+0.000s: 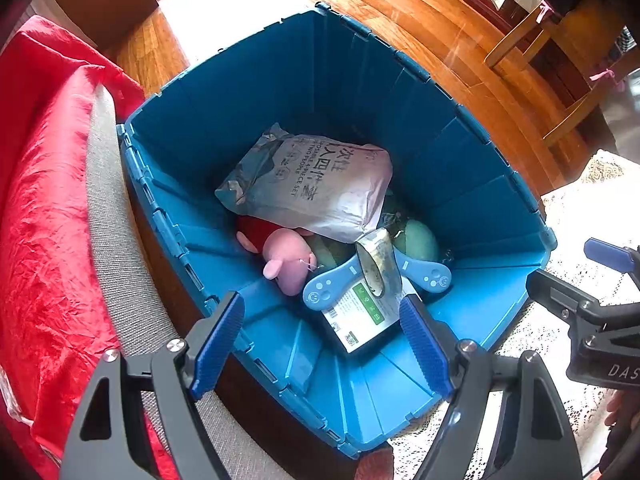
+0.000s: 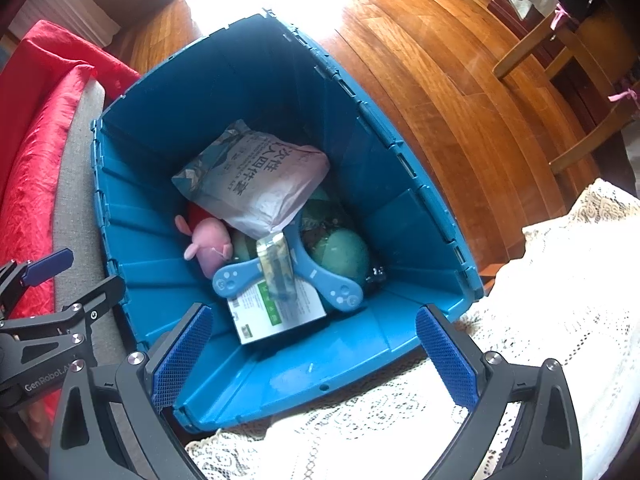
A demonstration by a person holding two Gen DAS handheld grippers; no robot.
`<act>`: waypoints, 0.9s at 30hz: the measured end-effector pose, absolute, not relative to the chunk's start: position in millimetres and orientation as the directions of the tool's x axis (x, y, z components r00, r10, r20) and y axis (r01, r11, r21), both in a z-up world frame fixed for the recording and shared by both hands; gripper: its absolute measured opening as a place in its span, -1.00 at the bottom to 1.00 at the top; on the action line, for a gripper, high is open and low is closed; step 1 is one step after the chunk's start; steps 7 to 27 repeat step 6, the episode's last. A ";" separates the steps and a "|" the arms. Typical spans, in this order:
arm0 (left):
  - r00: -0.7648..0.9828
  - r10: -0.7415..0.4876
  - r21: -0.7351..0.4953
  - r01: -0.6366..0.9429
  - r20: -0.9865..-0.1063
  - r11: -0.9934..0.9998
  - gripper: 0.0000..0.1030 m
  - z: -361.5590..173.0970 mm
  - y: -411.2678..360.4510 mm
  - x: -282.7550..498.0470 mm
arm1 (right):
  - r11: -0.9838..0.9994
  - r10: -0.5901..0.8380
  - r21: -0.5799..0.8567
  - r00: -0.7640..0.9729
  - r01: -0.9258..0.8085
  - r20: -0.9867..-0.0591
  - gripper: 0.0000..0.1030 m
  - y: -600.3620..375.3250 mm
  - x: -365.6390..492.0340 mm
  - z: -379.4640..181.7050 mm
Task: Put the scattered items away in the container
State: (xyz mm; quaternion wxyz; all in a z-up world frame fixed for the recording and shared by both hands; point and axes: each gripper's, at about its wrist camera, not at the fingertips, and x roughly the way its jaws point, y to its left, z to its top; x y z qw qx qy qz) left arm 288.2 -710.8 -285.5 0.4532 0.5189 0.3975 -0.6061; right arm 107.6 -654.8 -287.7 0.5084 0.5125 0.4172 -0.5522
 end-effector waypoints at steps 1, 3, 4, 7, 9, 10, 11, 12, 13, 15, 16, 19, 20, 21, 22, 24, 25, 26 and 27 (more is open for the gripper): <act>-0.051 -0.136 -0.012 0.962 -0.989 -0.274 0.55 -285.4 -710.8 288.3 | -0.136 -0.134 0.060 0.042 0.989 -0.990 0.99 -654.6 107.7 -287.6; -0.050 -0.136 -0.011 0.962 -0.990 -0.273 0.55 -285.0 -711.2 288.6 | -0.138 -0.135 0.061 0.042 0.989 -0.990 0.99 -654.5 107.9 -287.2; -0.050 -0.136 -0.012 0.962 -0.989 -0.272 0.55 -284.9 -711.5 288.9 | -0.138 -0.136 0.061 0.043 0.988 -0.990 0.99 -654.5 108.0 -287.1; -0.050 -0.135 -0.012 0.962 -0.990 -0.271 0.55 -284.7 -712.1 289.2 | -0.139 -0.136 0.063 0.044 0.988 -0.990 0.99 -654.2 108.4 -287.0; -0.050 -0.135 -0.012 0.962 -0.990 -0.271 0.55 -284.7 -712.1 289.2 | -0.139 -0.136 0.063 0.044 0.988 -0.990 0.99 -654.2 108.4 -287.0; -0.050 -0.135 -0.012 0.962 -0.990 -0.271 0.55 -284.7 -712.1 289.2 | -0.139 -0.136 0.063 0.044 0.988 -0.990 0.99 -654.2 108.4 -287.0; -0.050 -0.135 -0.012 0.962 -0.990 -0.271 0.55 -284.7 -712.1 289.2 | -0.139 -0.136 0.063 0.044 0.988 -0.990 0.99 -654.2 108.4 -287.0; -0.050 -0.135 -0.012 0.962 -0.990 -0.271 0.55 -284.7 -712.1 289.2 | -0.139 -0.136 0.063 0.044 0.988 -0.990 0.99 -654.2 108.4 -287.0; -0.050 -0.135 -0.012 0.962 -0.990 -0.271 0.55 -284.7 -712.1 289.2 | -0.139 -0.136 0.063 0.044 0.988 -0.990 0.99 -654.2 108.4 -287.0; -0.050 -0.135 -0.012 0.962 -0.990 -0.271 0.55 -284.7 -712.1 289.2 | -0.139 -0.136 0.063 0.044 0.988 -0.990 0.99 -654.2 108.4 -287.0; -0.050 -0.135 -0.012 0.962 -0.990 -0.271 0.55 -284.7 -712.1 289.2 | -0.139 -0.136 0.063 0.044 0.988 -0.990 0.99 -654.2 108.4 -287.0; -0.050 -0.135 -0.012 0.962 -0.990 -0.271 0.55 -284.7 -712.1 289.2 | -0.139 -0.136 0.063 0.044 0.988 -0.990 0.99 -654.2 108.4 -287.0; -0.050 -0.135 -0.012 0.962 -0.990 -0.271 0.55 -284.7 -712.1 289.2 | -0.139 -0.136 0.063 0.044 0.988 -0.990 0.99 -654.2 108.4 -287.0; -0.050 -0.135 -0.012 0.962 -0.990 -0.271 0.55 -284.7 -712.1 289.2 | -0.139 -0.136 0.063 0.044 0.988 -0.990 0.99 -654.2 108.4 -287.0; -0.050 -0.135 -0.012 0.962 -0.990 -0.271 0.55 -284.7 -712.1 289.2 | -0.139 -0.136 0.063 0.044 0.988 -0.990 0.99 -654.2 108.4 -287.0; -0.050 -0.135 -0.012 0.962 -0.990 -0.271 0.55 -284.7 -712.1 289.2 | -0.139 -0.136 0.063 0.044 0.988 -0.990 0.99 -654.2 108.4 -287.0; -0.050 -0.135 -0.012 0.962 -0.990 -0.271 0.55 -284.7 -712.1 289.2 | -0.139 -0.136 0.063 0.044 0.988 -0.990 0.99 -654.2 108.4 -287.0; -0.050 -0.135 -0.012 0.962 -0.990 -0.271 0.55 -284.7 -712.1 289.2 | -0.139 -0.136 0.063 0.044 0.988 -0.990 0.99 -654.2 108.4 -287.0; -0.050 -0.135 -0.012 0.962 -0.990 -0.271 0.55 -284.7 -712.1 289.2 | -0.139 -0.136 0.063 0.044 0.988 -0.990 0.99 -654.2 108.4 -287.0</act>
